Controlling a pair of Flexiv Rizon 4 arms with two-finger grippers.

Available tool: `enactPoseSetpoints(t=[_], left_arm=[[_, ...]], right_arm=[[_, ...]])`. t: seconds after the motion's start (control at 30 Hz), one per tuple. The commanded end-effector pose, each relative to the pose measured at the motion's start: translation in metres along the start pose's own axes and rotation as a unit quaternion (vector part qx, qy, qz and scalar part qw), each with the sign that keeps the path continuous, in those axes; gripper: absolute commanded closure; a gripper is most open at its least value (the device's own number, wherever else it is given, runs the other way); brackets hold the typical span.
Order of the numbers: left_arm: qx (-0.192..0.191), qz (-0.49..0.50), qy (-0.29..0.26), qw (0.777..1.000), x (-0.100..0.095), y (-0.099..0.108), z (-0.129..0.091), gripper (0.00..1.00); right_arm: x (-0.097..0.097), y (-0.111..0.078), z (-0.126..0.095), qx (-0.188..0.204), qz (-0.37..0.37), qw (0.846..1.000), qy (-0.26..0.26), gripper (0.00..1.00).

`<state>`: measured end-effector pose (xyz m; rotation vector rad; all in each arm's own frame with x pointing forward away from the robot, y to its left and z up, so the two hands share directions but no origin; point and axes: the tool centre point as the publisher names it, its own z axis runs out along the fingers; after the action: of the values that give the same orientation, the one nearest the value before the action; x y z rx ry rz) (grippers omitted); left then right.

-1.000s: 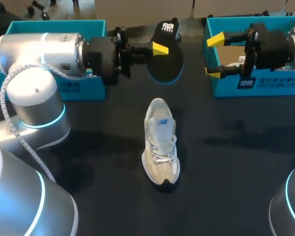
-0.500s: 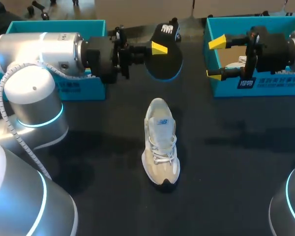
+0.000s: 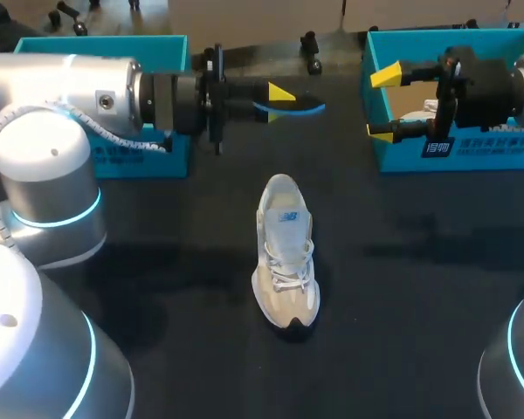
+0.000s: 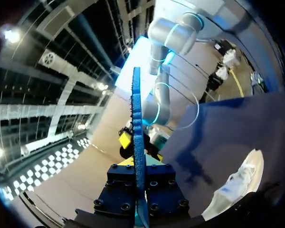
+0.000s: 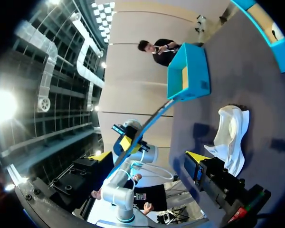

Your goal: Take the shoe out of the shoebox, open the shoe tongue, remove and reinsert the insole, then place the shoe into the shoebox

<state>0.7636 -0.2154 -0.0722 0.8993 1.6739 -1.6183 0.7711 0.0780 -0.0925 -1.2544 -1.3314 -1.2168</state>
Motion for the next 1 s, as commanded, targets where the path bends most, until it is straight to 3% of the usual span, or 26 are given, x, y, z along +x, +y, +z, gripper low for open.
enactPoseSetpoints(t=[0.03,0.3,0.53,1.0], left_arm=[[-0.036,-0.173,-0.012,0.984,0.004,-0.007,0.000,1.00],[-0.043,-0.339,-0.004,0.940,0.009,-0.006,0.002,1.00],[-0.019,-0.491,-0.010,0.871,0.005,-0.005,0.005,1.00],[0.015,-0.665,-0.058,0.745,0.004,0.009,0.009,1.00]], right_arm=[[0.000,-0.001,0.000,-0.001,0.000,1.000,-0.001,0.00],[0.000,-0.001,0.000,-0.001,0.000,1.000,-0.001,0.00],[0.000,-0.001,0.000,-0.001,0.000,1.000,-0.001,0.00],[0.000,-0.001,0.000,-0.001,0.000,1.000,-0.001,0.00]])
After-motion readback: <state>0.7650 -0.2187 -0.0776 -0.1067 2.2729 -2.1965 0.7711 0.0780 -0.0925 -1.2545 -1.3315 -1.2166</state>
